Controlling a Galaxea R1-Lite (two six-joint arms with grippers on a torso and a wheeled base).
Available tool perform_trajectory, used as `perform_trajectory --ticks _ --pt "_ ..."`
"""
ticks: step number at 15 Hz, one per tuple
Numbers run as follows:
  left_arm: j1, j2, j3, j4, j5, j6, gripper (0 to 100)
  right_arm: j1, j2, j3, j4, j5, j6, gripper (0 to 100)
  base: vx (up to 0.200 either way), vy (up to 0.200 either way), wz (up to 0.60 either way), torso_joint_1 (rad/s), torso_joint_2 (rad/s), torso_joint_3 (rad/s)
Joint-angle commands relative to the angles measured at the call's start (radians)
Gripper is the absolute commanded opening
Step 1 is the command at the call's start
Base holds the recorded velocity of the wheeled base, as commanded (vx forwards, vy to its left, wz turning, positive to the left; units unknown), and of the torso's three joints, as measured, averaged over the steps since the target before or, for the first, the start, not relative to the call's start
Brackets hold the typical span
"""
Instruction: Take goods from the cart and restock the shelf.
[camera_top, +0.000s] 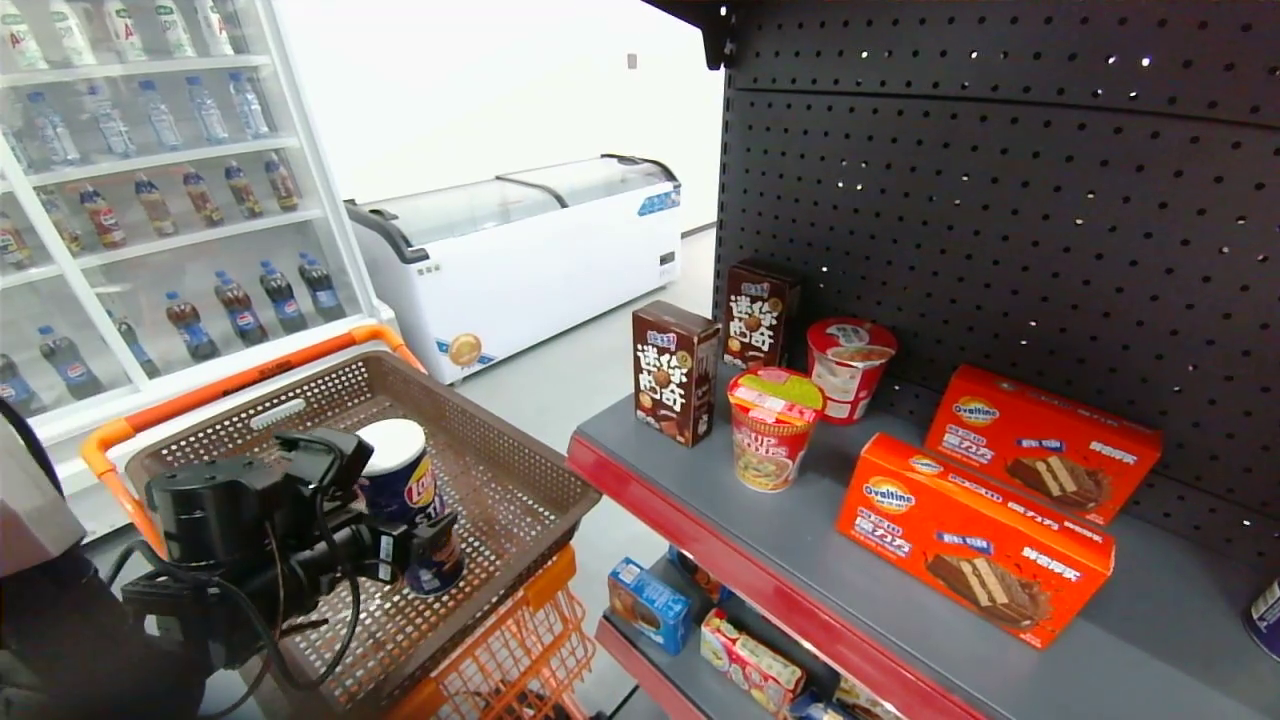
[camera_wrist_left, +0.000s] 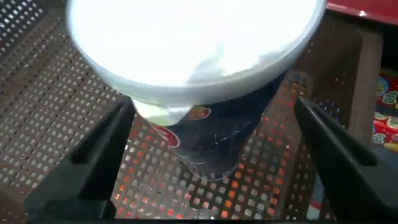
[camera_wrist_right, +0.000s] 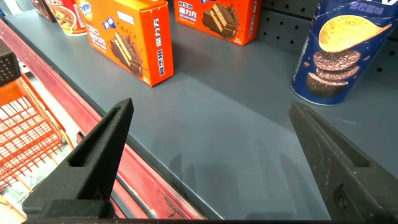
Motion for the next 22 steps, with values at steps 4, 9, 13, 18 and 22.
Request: perform_trajectory --ticks 4,9,13,18,22 --pt "-0.009 0.125 -0.029 -0.068 0.001 0.0 100 0.0 0.0 0.0 0.0 0.001 0.0 100 0.0 0.0 0.0 0.0 0.0 0.0" --pt "-0.009 0.18 -0.098 -0.086 0.068 -0.001 0 0.0 0.0 0.0 0.0 -0.001 0.002 100 0.0 0.0 0.0 0.0 0.0 0.0" --pt "-0.009 0.177 -0.11 -0.079 0.073 -0.001 0 0.0 0.0 0.0 0.0 -0.001 0.002 100 0.0 0.0 0.0 0.0 0.0 0.0" --pt "-0.013 -0.042 -0.127 0.093 0.149 0.005 0 0.0 0.0 0.0 0.0 0.001 0.0 100 0.0 0.0 0.0 0.0 0.0 0.0" --pt "-0.022 -0.274 -0.169 0.435 0.129 -0.023 0 0.0 0.0 0.0 0.0 0.001 0.0 100 0.0 0.0 0.0 0.0 0.0 0.0"
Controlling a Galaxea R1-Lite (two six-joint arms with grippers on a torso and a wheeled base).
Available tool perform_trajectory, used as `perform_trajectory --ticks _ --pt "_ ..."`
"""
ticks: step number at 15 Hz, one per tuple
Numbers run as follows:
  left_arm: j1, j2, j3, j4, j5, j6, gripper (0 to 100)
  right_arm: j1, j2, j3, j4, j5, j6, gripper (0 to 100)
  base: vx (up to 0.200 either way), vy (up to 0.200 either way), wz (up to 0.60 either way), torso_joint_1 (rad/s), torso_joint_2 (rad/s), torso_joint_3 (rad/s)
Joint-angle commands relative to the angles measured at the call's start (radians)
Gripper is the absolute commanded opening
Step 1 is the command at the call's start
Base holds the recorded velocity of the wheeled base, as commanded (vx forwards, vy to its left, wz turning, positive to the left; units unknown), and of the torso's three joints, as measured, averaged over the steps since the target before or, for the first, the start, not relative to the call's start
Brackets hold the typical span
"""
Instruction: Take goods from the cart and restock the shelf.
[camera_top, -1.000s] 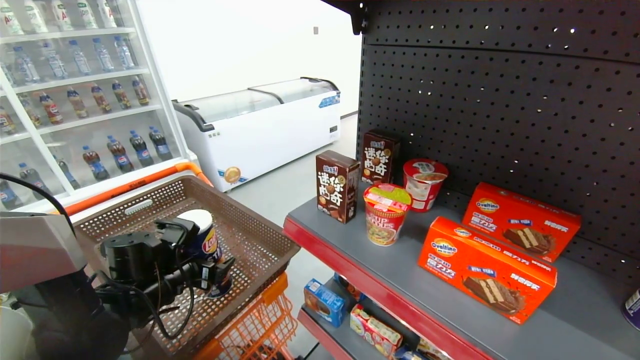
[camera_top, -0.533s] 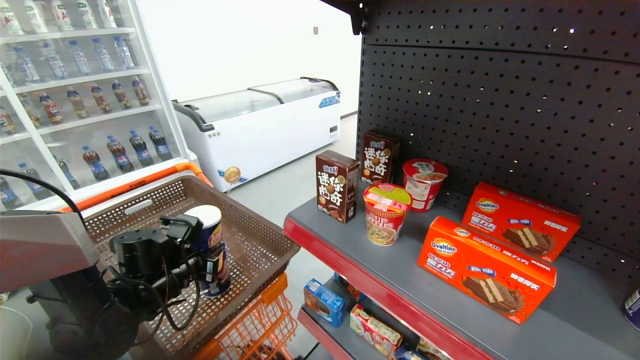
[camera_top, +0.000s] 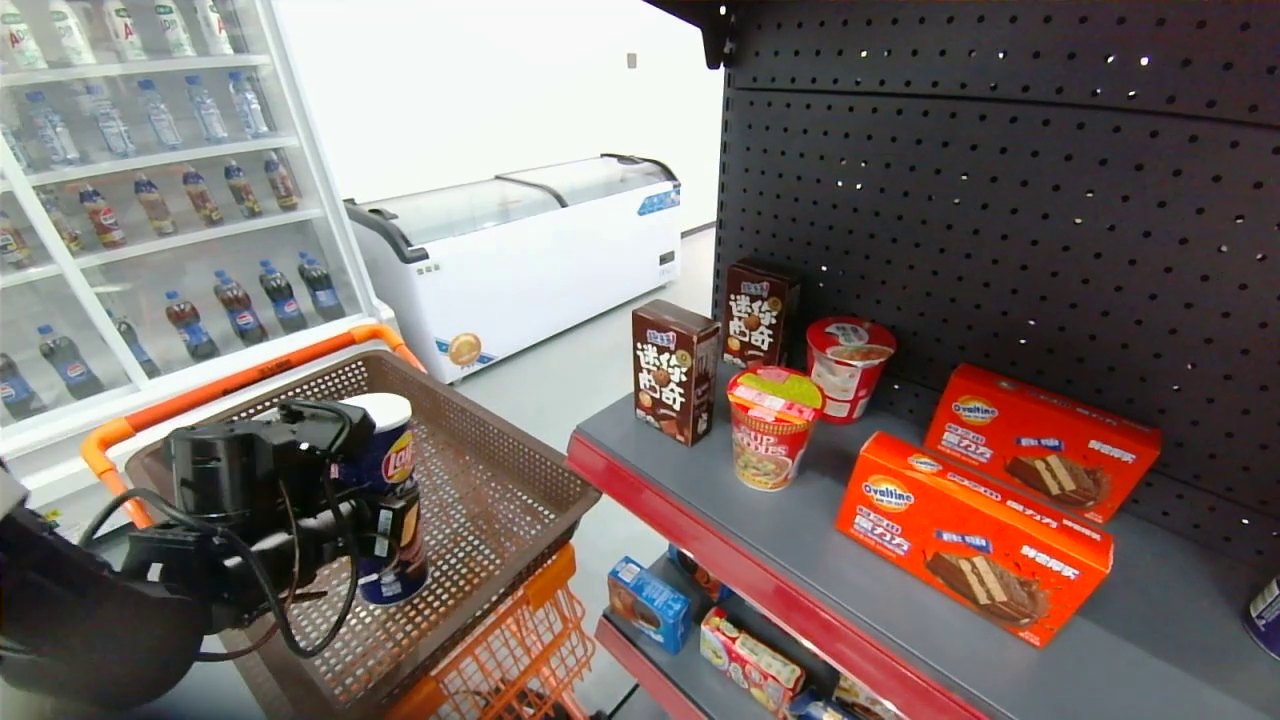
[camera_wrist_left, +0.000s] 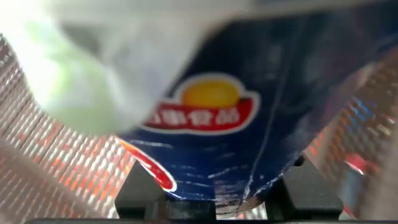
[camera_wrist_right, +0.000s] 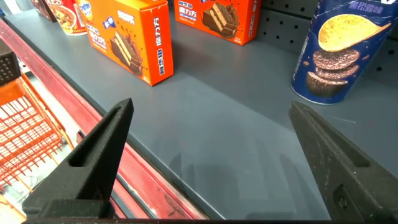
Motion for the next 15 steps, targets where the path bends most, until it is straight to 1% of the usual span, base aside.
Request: perform_trajectory --ticks 1,2,3,4,6,7,9,10,11,12,13,14,15 --pt "-0.004 -0.239 -0.016 0.168 -0.031 -0.012 0 0.0 0.0 0.0 0.0 0.001 0.002 100 0.0 0.0 0.0 0.0 0.0 0.0" --pt "-0.004 -0.295 -0.014 0.228 -0.079 -0.012 0 0.0 0.0 0.0 0.0 0.0 0.0 100 0.0 0.0 0.0 0.0 0.0 0.0" --pt "-0.004 -0.347 0.0 0.265 -0.092 -0.014 0 0.0 0.0 0.0 0.0 0.0 0.0 100 0.0 0.0 0.0 0.0 0.0 0.0" --pt "-0.006 -0.399 0.018 0.277 -0.096 -0.014 0 0.0 0.0 0.0 0.0 0.001 0.0 100 0.0 0.0 0.0 0.0 0.0 0.0" --pt "-0.001 -0.457 0.038 0.278 -0.083 -0.014 0 0.0 0.0 0.0 0.0 0.0 0.0 100 0.0 0.0 0.0 0.0 0.0 0.0" --pt "0.0 -0.5 0.043 0.286 -0.089 -0.015 0 0.0 0.0 0.0 0.0 0.0 0.002 100 0.0 0.0 0.0 0.0 0.0 0.0" --pt "-0.001 -0.583 0.03 0.393 -0.102 -0.03 0 0.0 0.0 0.0 0.0 0.0 0.0 100 0.0 0.0 0.0 0.0 0.0 0.0" --pt "0.0 -0.661 0.029 0.509 -0.138 -0.055 0 0.0 0.0 0.0 0.0 0.0 0.0 100 0.0 0.0 0.0 0.0 0.0 0.0" --pt "0.006 -0.715 0.03 0.573 -0.166 -0.058 0 0.0 0.0 0.0 0.0 0.001 0.002 100 0.0 0.0 0.0 0.0 0.0 0.0" --pt "0.008 -0.758 0.038 0.625 -0.171 -0.058 0 0.0 0.0 0.0 0.0 0.001 0.002 100 0.0 0.0 0.0 0.0 0.0 0.0" --pt "0.008 -0.758 0.038 0.625 -0.171 -0.058 0 0.0 0.0 0.0 0.0 0.001 0.002 100 0.0 0.0 0.0 0.0 0.0 0.0" --pt "0.008 -0.841 0.055 0.719 -0.175 -0.064 0 0.0 0.0 0.0 0.0 0.0 0.002 100 0.0 0.0 0.0 0.0 0.0 0.0" --pt "0.006 -0.859 0.069 0.726 -0.174 -0.067 0 0.0 0.0 0.0 0.0 0.0 0.0 100 0.0 0.0 0.0 0.0 0.0 0.0"
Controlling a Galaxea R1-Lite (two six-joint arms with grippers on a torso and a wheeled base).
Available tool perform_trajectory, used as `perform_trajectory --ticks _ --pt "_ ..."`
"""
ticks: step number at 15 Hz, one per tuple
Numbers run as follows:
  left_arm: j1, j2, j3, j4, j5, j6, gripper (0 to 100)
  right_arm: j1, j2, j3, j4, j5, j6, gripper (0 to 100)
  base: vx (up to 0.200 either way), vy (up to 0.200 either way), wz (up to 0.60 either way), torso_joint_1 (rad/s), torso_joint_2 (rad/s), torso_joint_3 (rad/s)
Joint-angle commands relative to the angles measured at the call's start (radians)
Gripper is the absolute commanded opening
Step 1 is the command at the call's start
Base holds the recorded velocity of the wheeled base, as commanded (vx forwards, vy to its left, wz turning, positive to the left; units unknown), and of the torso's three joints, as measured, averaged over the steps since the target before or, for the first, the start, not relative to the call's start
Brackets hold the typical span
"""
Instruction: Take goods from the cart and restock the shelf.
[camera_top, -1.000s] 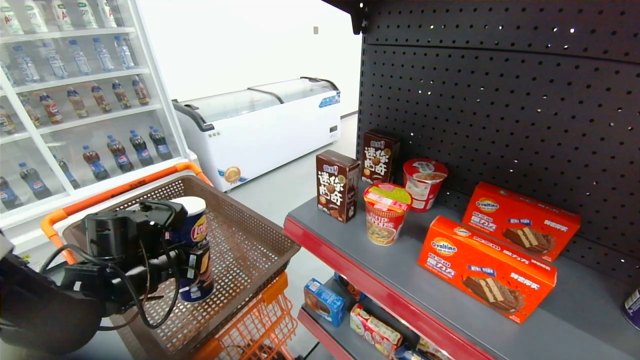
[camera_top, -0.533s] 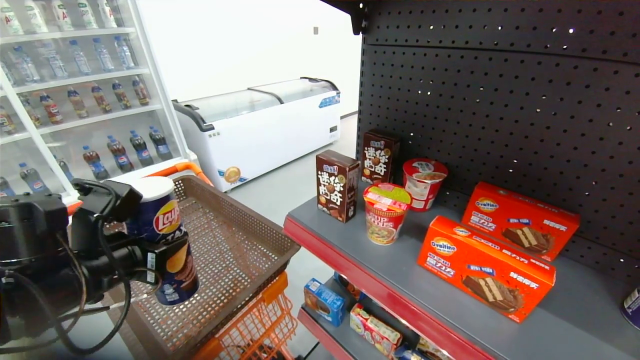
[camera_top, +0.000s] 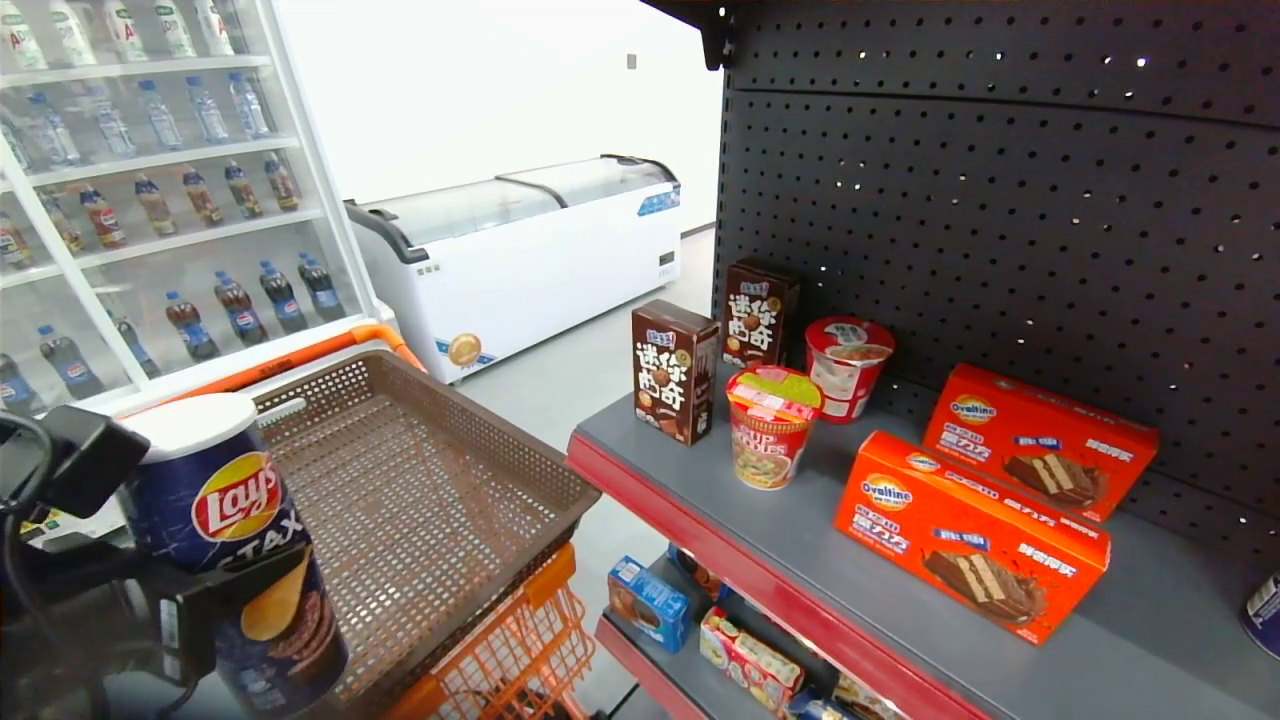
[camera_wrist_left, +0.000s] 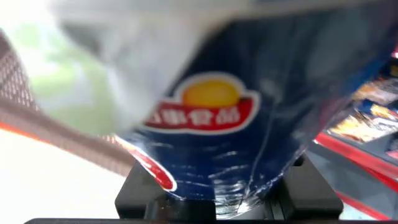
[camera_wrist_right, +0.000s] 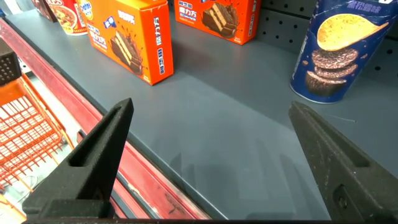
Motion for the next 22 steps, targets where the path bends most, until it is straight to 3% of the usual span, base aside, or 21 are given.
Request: perform_trajectory --ticks 1,6,8,10,14,16,18,20,22 --pt "-0.001 -0.125 0.046 0.022 -0.003 -0.011 0 0.0 0.0 0.0 0.0 0.0 0.0 100 0.0 0.0 0.0 0.0 0.0 0.0" --pt "-0.023 -0.131 0.026 0.019 -0.057 -0.006 0 0.0 0.0 0.0 0.0 0.001 0.0 100 0.0 0.0 0.0 0.0 0.0 0.0" --pt "-0.076 -0.134 0.035 0.019 -0.07 -0.008 0 0.0 0.0 0.0 0.0 0.001 0.001 100 0.0 0.0 0.0 0.0 0.0 0.0" --pt "-0.075 -0.138 0.044 0.022 -0.139 -0.005 0 0.0 0.0 0.0 0.0 0.004 0.0 100 0.0 0.0 0.0 0.0 0.0 0.0" --pt "-0.081 -0.135 0.015 0.019 -0.164 -0.008 0 0.0 0.0 0.0 0.0 0.004 0.0 100 0.0 0.0 0.0 0.0 0.0 0.0" --pt "-0.081 -0.134 0.009 0.019 -0.264 -0.006 0 0.0 0.0 0.0 0.0 0.004 0.0 100 0.0 0.0 0.0 0.0 0.0 0.0" --pt "-0.09 -0.135 0.02 0.024 -0.287 -0.003 0 0.0 0.0 0.0 0.0 0.004 0.0 100 0.0 0.0 0.0 0.0 0.0 0.0" --pt "-0.133 -0.128 0.017 0.021 -0.307 -0.009 0 0.0 0.0 0.0 0.0 0.004 0.0 100 0.0 0.0 0.0 0.0 0.0 0.0" --pt "-0.135 -0.105 0.017 0.019 -0.393 -0.005 0 0.0 0.0 0.0 0.0 0.004 0.0 100 0.0 0.0 0.0 0.0 0.0 0.0"
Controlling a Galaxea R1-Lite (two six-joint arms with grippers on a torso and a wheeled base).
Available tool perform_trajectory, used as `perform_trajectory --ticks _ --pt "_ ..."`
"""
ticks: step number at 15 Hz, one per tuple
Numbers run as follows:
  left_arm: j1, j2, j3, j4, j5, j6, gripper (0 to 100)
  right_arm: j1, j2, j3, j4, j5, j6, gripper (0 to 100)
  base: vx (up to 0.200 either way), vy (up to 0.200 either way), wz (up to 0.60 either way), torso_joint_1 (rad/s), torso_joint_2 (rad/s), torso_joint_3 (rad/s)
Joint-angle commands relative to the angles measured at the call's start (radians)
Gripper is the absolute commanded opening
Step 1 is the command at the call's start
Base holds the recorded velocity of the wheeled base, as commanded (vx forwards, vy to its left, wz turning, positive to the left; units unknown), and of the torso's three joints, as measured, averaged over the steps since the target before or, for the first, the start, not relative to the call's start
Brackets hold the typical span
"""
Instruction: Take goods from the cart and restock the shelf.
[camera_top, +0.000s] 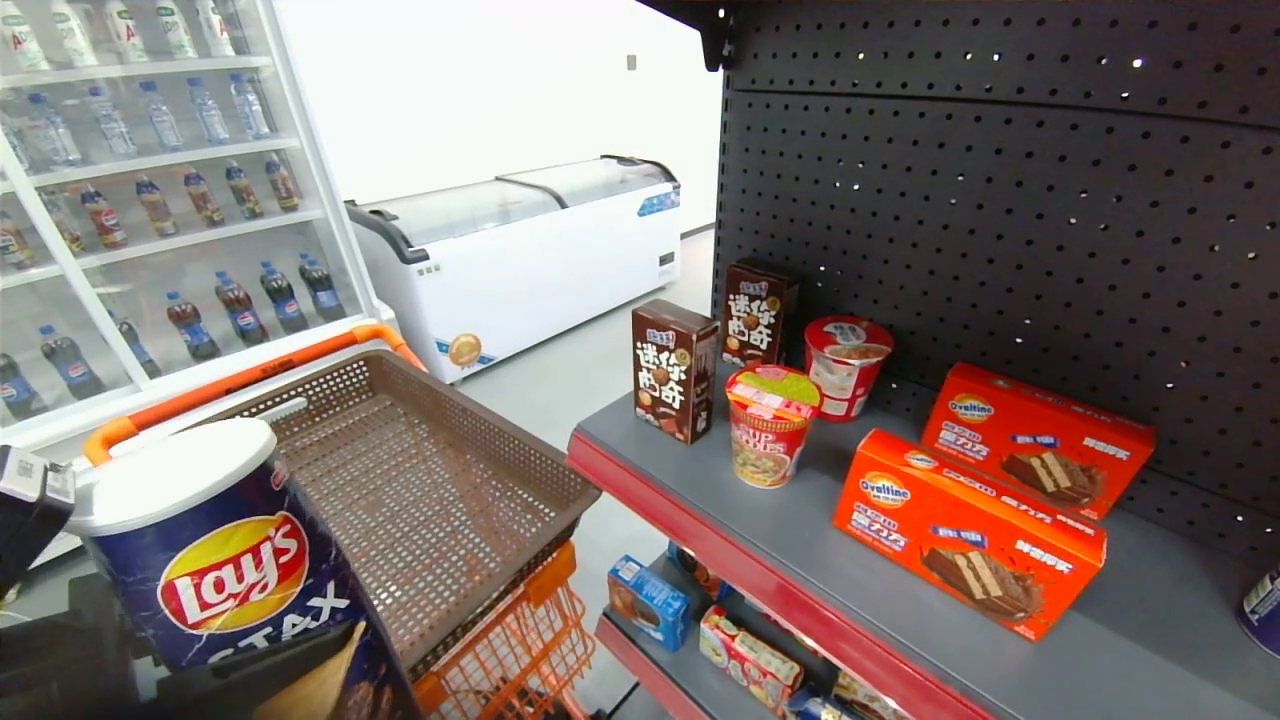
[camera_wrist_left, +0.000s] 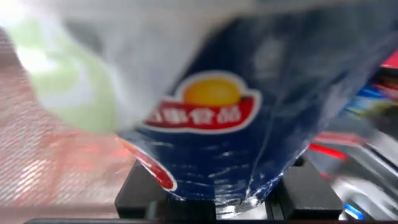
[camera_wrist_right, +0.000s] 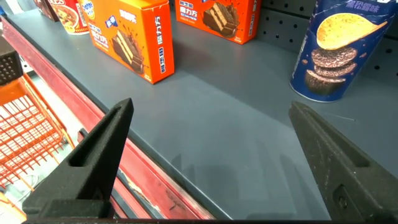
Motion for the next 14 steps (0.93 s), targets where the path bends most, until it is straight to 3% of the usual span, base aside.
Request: perform_trajectory --ticks 1,3,6,11,14 --pt "-0.025 0.038 -0.004 -0.001 -0.036 0.002 0 0.0 0.0 0.0 0.0 0.001 0.0 100 0.0 0.0 0.0 0.0 0.0 0.0" --pt "-0.082 0.075 -0.016 -0.015 -0.068 0.0 0 0.0 0.0 0.0 0.0 0.001 0.0 100 0.0 0.0 0.0 0.0 0.0 0.0" --pt "-0.128 0.187 -0.01 -0.135 -0.102 0.002 0 0.0 0.0 0.0 0.0 0.001 0.0 100 0.0 0.0 0.0 0.0 0.0 0.0" --pt "-0.165 0.22 -0.002 -0.178 -0.182 0.003 0 0.0 0.0 0.0 0.0 0.001 0.0 100 0.0 0.0 0.0 0.0 0.0 0.0" --pt "-0.166 0.222 -0.001 -0.179 -0.18 0.003 0 0.0 0.0 0.0 0.0 0.001 0.0 100 0.0 0.0 0.0 0.0 0.0 0.0"
